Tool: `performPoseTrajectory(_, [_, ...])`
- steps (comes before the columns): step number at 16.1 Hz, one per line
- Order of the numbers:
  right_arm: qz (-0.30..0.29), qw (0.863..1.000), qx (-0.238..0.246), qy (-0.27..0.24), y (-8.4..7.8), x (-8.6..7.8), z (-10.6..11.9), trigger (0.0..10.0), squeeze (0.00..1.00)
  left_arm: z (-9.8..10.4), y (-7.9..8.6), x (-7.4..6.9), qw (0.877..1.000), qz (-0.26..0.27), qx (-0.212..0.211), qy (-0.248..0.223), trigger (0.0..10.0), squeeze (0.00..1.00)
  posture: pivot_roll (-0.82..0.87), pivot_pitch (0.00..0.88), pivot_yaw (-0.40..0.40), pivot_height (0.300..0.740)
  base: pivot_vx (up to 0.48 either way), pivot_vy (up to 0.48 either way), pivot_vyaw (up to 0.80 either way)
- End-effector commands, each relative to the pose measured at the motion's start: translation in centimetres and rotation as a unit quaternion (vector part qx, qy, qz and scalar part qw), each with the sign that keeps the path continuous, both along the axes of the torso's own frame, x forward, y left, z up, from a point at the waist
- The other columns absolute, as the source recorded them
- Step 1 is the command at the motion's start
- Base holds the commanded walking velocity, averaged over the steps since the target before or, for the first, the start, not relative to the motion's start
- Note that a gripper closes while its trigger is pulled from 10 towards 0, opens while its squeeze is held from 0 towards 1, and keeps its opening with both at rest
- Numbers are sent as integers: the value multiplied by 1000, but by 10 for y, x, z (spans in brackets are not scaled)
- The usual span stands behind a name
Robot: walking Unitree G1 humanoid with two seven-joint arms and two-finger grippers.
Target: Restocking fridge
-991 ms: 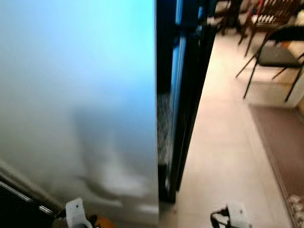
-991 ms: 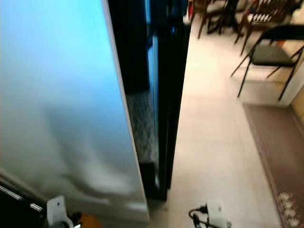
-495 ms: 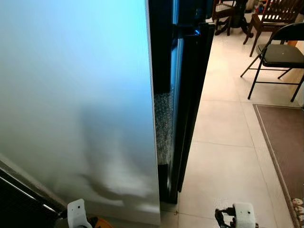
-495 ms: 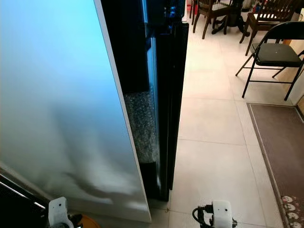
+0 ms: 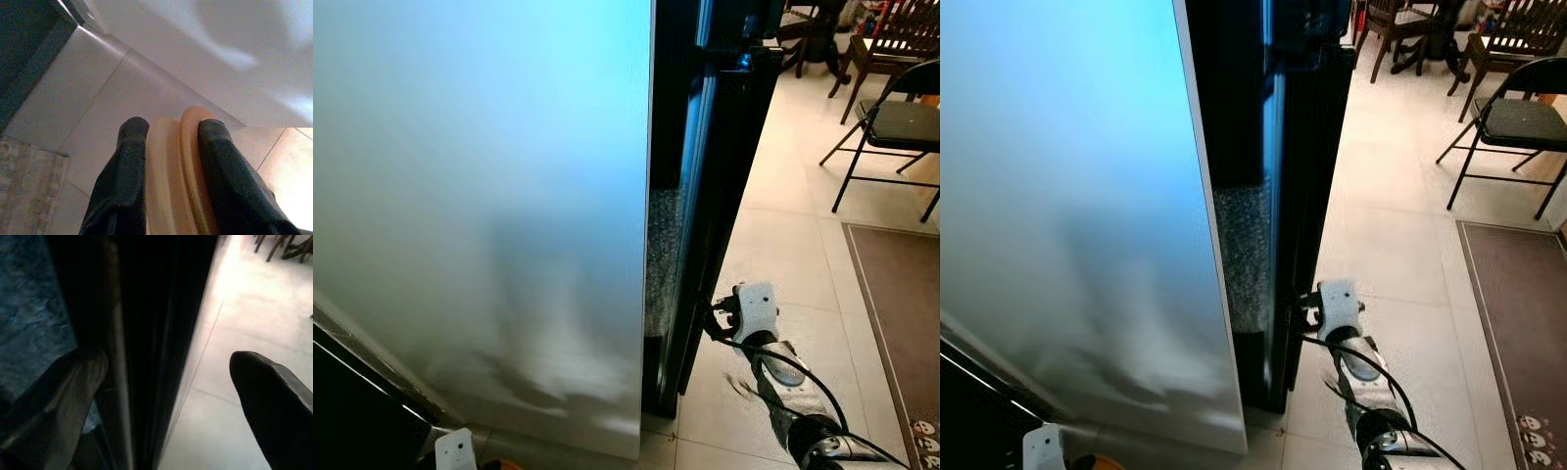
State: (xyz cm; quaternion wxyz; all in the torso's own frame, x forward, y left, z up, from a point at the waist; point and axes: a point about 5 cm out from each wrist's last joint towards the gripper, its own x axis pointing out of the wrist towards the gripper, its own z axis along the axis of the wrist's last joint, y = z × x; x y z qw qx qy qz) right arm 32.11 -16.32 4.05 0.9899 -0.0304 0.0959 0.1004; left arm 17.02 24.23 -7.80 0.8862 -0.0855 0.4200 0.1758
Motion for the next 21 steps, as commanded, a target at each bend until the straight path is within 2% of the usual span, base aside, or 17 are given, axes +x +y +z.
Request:
performPoseTrajectory(1, [-3,1000,1,-8,-1,-2,-1,10000,0,-11,-8,-18,999,-19,-10,39,10000,0,-30,0,6,740,0,0,0])
performPoseTrajectory(3, [10,1000,-8,28,1,-25,-25,10000,0,-13,-9,-25,998,-28,-6,51,10000,0,-29,4,12,740,0,0,0])
performPoseTrajectory(5, [32,998,13,48,5,-36,-35,10000,0,-16,-11,-31,998,-34,-5,60,10000,0,-34,21,14,740,0,0,0])
performPoseTrajectory(7, [67,997,24,43,13,-34,-32,10000,1000,-17,-11,-35,997,-38,-3,64,10000,0,-38,49,11,740,0,0,0])
performPoseTrajectory(10, [67,997,30,-18,17,-6,1,10000,1000,-17,-11,-36,997,-40,-1,63,10000,0,-38,61,5,740,0,0,0])
performPoseTrajectory(12, [83,996,31,-34,21,5,15,10000,1000,-17,-12,-34,997,-41,-1,62,10000,0,-39,71,5,740,0,0,0])
performPoseTrajectory(16, [110,993,25,-38,28,13,24,10000,1000,-17,-15,-33,997,-49,0,60,10000,0,-33,93,7,740,0,0,0])
performPoseTrajectory(21, [126,990,25,-48,28,20,35,10000,1000,-19,-16,-37,996,-57,0,67,10000,0,-34,106,6,740,0,0,0])
